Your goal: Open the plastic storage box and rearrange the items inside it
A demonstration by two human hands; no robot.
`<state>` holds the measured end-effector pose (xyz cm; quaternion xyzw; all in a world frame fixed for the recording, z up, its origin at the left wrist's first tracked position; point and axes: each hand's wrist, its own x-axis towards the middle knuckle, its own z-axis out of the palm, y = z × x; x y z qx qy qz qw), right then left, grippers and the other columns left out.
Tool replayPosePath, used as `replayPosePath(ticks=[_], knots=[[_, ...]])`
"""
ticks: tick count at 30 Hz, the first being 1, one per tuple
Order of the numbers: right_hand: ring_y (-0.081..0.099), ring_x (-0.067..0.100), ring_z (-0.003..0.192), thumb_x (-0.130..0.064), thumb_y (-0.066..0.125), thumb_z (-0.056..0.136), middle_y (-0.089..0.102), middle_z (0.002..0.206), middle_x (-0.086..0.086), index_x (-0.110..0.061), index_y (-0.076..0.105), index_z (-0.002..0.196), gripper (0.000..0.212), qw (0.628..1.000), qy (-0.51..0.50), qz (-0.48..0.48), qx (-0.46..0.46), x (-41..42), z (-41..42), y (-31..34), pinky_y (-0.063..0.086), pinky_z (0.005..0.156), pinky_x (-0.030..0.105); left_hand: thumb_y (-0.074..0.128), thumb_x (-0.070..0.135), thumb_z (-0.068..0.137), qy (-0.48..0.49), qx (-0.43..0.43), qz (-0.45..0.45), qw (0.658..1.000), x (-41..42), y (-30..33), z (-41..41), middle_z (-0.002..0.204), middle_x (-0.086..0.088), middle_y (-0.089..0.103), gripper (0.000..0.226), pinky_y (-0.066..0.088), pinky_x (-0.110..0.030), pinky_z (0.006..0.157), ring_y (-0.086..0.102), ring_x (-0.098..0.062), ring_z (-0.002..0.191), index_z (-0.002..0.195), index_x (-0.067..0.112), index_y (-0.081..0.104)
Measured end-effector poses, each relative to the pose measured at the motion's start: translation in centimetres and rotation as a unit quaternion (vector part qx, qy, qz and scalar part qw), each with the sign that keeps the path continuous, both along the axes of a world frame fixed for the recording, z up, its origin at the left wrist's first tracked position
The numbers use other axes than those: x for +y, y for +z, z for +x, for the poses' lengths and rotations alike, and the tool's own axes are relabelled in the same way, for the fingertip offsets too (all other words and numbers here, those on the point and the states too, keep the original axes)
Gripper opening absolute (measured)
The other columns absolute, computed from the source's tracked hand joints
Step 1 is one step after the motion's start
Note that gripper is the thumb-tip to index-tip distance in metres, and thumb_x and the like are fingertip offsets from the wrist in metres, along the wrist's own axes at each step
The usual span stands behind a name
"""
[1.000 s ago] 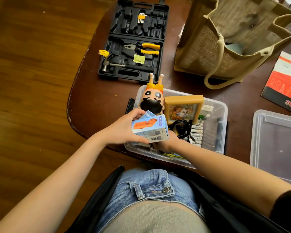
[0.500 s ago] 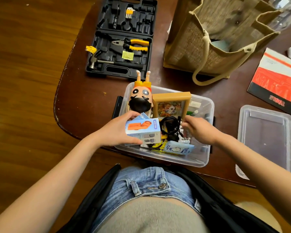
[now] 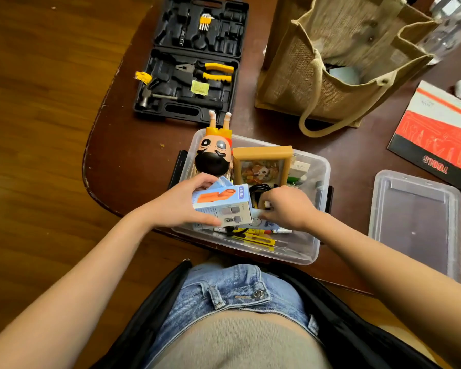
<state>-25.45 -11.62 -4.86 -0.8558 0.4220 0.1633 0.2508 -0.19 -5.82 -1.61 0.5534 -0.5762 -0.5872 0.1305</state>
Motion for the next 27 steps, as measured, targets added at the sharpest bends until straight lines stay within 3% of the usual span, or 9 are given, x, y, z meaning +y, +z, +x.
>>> replayPosePath(ticks=[3, 7, 11, 15, 18, 20, 27], knots=[[0.061, 0.023, 0.087, -0.036, 0.056, 0.091, 0.067, 0.101, 0.002, -0.017, 0.051, 0.118, 0.033, 0.996, -0.052, 0.071, -0.029, 0.6, 0.4, -0.9, 0.050, 0.068, 0.035, 0.083, 0.045, 0.063, -0.028, -0.022, -0.001, 0.999, -0.2, -0.3, -1.3, 0.123, 0.017, 0.049, 0.079, 0.046, -0.013, 0.084, 0.052, 0.003, 0.108, 0.128, 0.035, 0.039], [0.053, 0.024, 0.076, -0.028, 0.038, 0.100, 0.057, 0.087, 0.006, -0.010, 0.039, 0.113, 0.022, 0.982, -0.084, 0.145, -0.083, 0.5, -1.6, -0.3, 0.040, 0.066, 0.035, 0.083, 0.040, 0.066, -0.028, -0.042, -0.020, 0.999, -0.6, -0.6, -2.2, 0.121, 0.018, 0.048, 0.078, 0.046, -0.010, 0.080, 0.053, 0.001, 0.106, 0.128, 0.035, 0.036], [0.048, 0.024, 0.074, -0.015, 0.043, 0.097, 0.056, 0.089, 0.010, -0.009, 0.041, 0.093, 0.006, 0.983, 0.058, 0.155, 0.084, 0.8, -3.6, 0.4, 0.040, 0.066, 0.034, 0.083, 0.038, 0.066, -0.001, -0.020, -0.004, 1.000, -0.3, -0.7, -1.9, 0.122, 0.018, 0.049, 0.076, 0.046, -0.008, 0.082, 0.051, 0.003, 0.110, 0.127, 0.035, 0.038], [0.047, 0.024, 0.074, -0.009, 0.045, 0.094, 0.047, 0.072, 0.003, -0.010, 0.046, 0.073, 0.021, 0.961, 0.124, 0.126, 0.211, 2.0, -2.2, -0.9, 0.039, 0.063, 0.032, 0.084, 0.039, 0.064, 0.003, -0.016, 0.004, 1.000, -0.2, -0.8, -2.1, 0.122, 0.018, 0.049, 0.076, 0.048, -0.012, 0.083, 0.052, 0.004, 0.109, 0.125, 0.037, 0.038], [0.056, 0.026, 0.081, -0.008, 0.047, 0.092, 0.056, 0.085, 0.005, -0.007, 0.059, 0.093, 0.012, 0.961, 0.104, 0.086, 0.240, 2.5, -1.0, -2.2, 0.045, 0.066, 0.031, 0.084, 0.040, 0.063, 0.008, -0.013, 0.003, 1.000, -0.1, -0.8, -2.1, 0.123, 0.017, 0.049, 0.077, 0.049, -0.014, 0.085, 0.052, 0.004, 0.110, 0.125, 0.037, 0.039], [0.062, 0.026, 0.095, -0.010, 0.047, 0.093, 0.063, 0.101, 0.007, -0.007, 0.062, 0.105, 0.019, 0.961, 0.087, 0.066, 0.256, 2.7, -0.9, -2.9, 0.047, 0.069, 0.030, 0.084, 0.038, 0.064, 0.014, -0.014, 0.001, 1.000, 0.1, -0.9, -2.0, 0.123, 0.015, 0.050, 0.077, 0.048, -0.012, 0.084, 0.052, 0.004, 0.110, 0.126, 0.035, 0.039], [0.063, 0.028, 0.099, -0.005, 0.052, 0.089, 0.066, 0.106, 0.009, -0.007, 0.064, 0.103, 0.018, 0.968, 0.052, 0.043, 0.241, 3.2, -1.3, -4.2, 0.049, 0.072, 0.032, 0.084, 0.043, 0.060, 0.041, -0.008, 0.005, 0.999, 0.6, -1.0, -1.3, 0.126, 0.015, 0.049, 0.081, 0.048, -0.010, 0.084, 0.052, 0.005, 0.110, 0.128, 0.035, 0.040]])
